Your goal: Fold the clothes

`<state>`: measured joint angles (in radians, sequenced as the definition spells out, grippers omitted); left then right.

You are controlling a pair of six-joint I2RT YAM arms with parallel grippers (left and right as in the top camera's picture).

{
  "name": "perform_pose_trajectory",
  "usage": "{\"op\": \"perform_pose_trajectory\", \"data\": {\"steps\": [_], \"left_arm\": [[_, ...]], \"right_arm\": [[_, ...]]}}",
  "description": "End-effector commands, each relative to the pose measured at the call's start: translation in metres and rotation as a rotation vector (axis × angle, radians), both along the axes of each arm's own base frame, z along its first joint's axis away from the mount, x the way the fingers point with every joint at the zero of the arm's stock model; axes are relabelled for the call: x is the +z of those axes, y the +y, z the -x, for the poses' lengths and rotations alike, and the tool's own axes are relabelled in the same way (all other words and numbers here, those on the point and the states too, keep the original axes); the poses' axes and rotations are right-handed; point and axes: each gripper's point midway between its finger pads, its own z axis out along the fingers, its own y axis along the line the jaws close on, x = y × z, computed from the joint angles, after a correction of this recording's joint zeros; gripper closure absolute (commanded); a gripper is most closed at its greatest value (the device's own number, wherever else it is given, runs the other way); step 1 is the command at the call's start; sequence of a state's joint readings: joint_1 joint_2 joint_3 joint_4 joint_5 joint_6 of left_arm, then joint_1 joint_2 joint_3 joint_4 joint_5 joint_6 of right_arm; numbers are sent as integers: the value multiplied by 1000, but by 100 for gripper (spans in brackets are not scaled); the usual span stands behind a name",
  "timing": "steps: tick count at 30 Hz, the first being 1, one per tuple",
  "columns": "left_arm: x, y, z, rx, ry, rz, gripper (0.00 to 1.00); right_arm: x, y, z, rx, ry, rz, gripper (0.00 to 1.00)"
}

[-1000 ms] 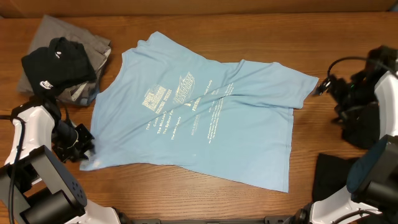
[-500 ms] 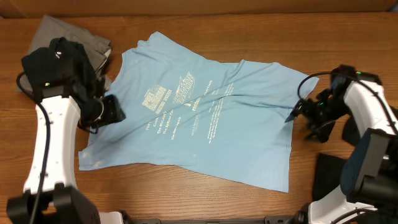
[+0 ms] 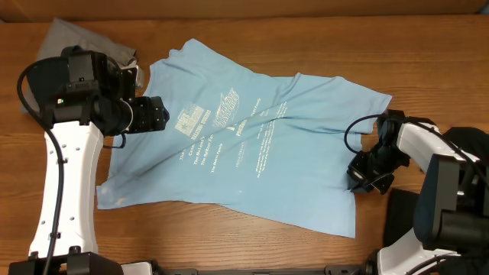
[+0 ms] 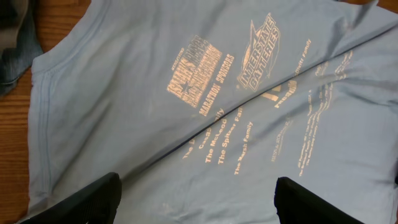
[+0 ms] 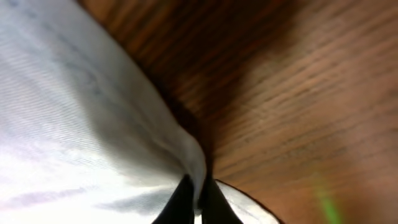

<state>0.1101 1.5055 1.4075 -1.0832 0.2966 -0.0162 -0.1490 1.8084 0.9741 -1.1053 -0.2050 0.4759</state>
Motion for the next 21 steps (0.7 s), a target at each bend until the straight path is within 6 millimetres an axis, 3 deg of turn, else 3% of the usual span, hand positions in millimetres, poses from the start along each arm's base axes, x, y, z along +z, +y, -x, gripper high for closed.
{"op": "perform_pose_trajectory", "data": {"steps": [1,4,7,8,9,10,11,14,17,19,21], "left_arm": [[8,-2,-5,-25,-36,-2,20],[8,-2,-6,-25,-40,-2,19],[9,-2,-8,-26,-49,-2,15],[10,-3,-9,-28,-53,1,14],[11,-5,-10,-37,-60,4,12],[12,-10,-11,-76,-77,5,13],[13,-16,-14,-111,-93,3,13],[10,-35,-25,-198,-130,-15,12],[-3,-59,-42,-299,-165,-50,11],[-25,-80,-63,-359,-178,-71,11],[-44,-94,-81,-384,-193,-71,13]], "right_arm": [[15,-42,19,-147,90,241,96],[40,-66,29,-220,94,336,96],[59,-73,32,-273,44,356,96],[63,-75,31,-282,23,358,91],[67,-76,29,-291,-1,359,75],[73,-77,25,-303,-36,359,48],[79,-78,18,-308,-75,356,36],[102,-83,-1,-321,-181,366,20],[129,-83,-25,-300,-305,337,16],[160,-69,-57,-206,-479,222,16],[179,-54,-77,-127,-594,123,15]]}}
